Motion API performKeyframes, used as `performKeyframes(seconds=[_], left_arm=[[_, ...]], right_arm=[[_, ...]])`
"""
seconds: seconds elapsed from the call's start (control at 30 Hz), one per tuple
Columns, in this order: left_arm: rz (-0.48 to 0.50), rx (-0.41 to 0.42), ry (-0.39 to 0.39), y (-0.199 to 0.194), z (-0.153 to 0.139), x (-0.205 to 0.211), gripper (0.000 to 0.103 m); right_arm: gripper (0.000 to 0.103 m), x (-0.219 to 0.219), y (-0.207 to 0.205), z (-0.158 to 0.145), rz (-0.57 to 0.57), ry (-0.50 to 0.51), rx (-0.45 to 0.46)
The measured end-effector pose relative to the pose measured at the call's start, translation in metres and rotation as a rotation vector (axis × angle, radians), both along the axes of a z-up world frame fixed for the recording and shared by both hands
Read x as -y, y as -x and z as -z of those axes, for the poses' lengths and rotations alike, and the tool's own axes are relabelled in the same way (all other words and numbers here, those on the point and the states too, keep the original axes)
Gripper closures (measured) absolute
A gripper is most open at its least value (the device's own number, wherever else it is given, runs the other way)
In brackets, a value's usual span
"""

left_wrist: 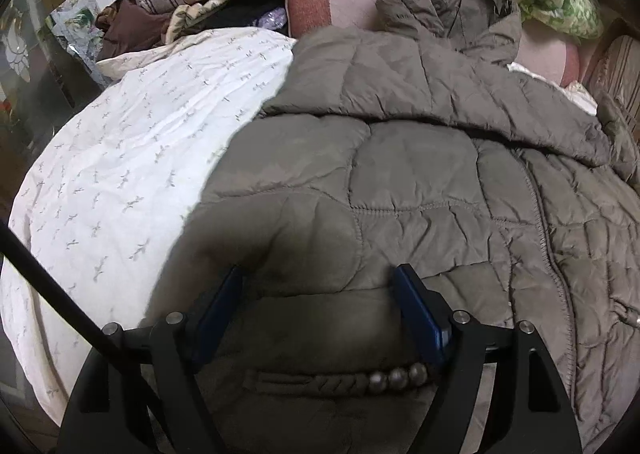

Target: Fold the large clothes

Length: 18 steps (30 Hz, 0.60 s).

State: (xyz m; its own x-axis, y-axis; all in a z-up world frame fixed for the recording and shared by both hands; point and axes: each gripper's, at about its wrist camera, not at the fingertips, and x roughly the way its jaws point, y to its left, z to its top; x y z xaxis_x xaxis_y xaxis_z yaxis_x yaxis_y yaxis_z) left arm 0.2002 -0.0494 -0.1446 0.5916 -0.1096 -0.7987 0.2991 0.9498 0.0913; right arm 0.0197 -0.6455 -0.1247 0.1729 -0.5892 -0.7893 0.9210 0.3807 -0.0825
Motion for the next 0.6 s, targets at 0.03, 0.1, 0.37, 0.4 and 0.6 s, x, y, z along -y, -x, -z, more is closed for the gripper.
performKeyframes(seconds=[0.03,0.1,0.37,0.4,0.6], left_arm=[[-0.004,0.013,0.02,0.003,-0.007,-0.005,0.026],[-0.013,0.043,0.051,0.008,-0.02,-0.013,0.026],[-0.073,0.18,0.118,0.018,-0.066,-0.053,0.026],[-0.094,0.189,0.127,0.016,-0.071,-0.062,0.026],[-0.224,0.203,0.198,-0.006,-0.09,-0.114,0.026]], right_arm=[[0.091,-0.009,0.003,-0.012,-0.011,0.006,0.016],[0.091,-0.024,0.006,-0.034,-0.032,0.017,0.048],[0.092,-0.124,-0.019,-0.124,-0.217,0.07,0.131],[0.092,-0.14,-0.026,-0.134,-0.247,0.075,0.134],[0.092,-0.24,-0.093,-0.184,-0.472,0.081,0.184]])
